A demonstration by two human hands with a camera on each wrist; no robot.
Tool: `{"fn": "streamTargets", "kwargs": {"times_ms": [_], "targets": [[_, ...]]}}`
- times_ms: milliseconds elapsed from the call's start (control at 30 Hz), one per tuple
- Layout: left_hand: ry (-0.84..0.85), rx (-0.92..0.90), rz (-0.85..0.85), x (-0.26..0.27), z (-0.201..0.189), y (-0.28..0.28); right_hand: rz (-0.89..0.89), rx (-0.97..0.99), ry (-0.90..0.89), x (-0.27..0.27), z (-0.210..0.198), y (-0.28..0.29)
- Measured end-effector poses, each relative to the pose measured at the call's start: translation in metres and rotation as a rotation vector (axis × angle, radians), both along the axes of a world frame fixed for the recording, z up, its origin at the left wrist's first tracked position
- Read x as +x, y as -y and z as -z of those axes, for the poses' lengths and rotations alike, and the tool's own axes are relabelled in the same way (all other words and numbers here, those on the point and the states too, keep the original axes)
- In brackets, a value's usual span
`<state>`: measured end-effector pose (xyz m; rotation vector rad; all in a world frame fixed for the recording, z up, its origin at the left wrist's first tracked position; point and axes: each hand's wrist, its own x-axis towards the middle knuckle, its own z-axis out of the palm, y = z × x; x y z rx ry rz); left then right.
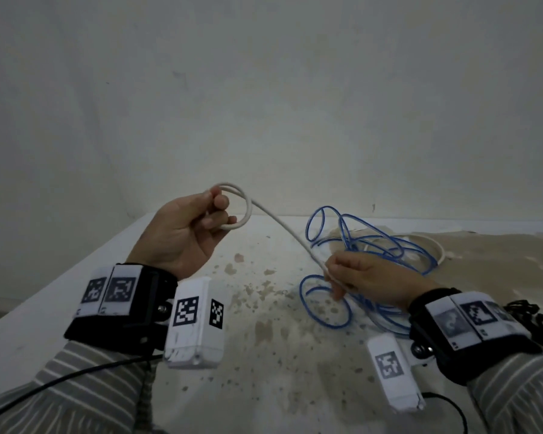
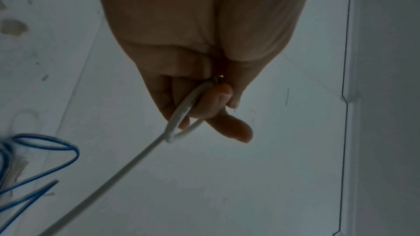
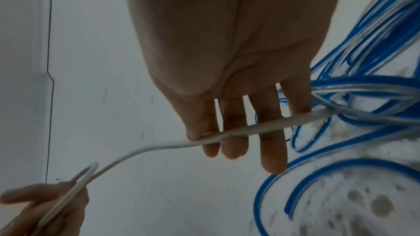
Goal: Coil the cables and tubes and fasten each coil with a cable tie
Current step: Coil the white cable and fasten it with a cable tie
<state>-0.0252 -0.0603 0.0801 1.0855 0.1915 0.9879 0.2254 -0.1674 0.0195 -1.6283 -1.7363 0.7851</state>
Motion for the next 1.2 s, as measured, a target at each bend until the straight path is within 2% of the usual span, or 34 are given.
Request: {"fn": "streamTargets", "kwargs": {"times_ms": [133,267,367,500,633,733,800,867,1033,1133,1200], "targets": [[0.006,0.015,-0.076,-0.01,-0.005,-0.006,0.096,0.073,0.143,0.012,-0.015,-0.007],[-0.043,0.032,-0.167,-0.014,-0.011,-0.005,0.2,0.163,0.175,0.025,-0.031,-0.013],[-0.056,0.039,-0.198,-0.015,-0.015,-0.003,0.211,0.166,0.21,0.032,-0.041,-0.016],[0.019,0.031,-0.207,-0.017,-0.028,-0.006,0.242,0.301,0.325,0.036,-0.072,-0.025],[-0.038,0.098,-0.221,-0.008,-0.041,-0.005,0.343,0.602,0.083,0.033,-0.127,-0.028],[-0.089,0.134,-0.199,0.001,-0.043,0.0,0.285,0.706,-0.123,0.019,-0.149,-0.02],[-0.084,0.131,-0.19,0.006,-0.042,0.002,0.203,0.599,-0.093,0.008,-0.143,-0.016],[-0.06,0.129,-0.171,0.009,-0.04,0.003,0.146,0.465,0.031,0.002,-0.124,-0.015],[0.013,0.08,-0.1,0.007,-0.034,0.006,0.14,0.309,0.209,0.0,-0.079,-0.014],[0.05,0.091,-0.012,0.004,-0.027,0.006,0.147,0.303,0.115,-0.009,-0.064,-0.013],[0.058,0.086,-0.021,0.001,-0.023,0.001,0.144,0.284,0.055,-0.013,-0.059,-0.01]]}}
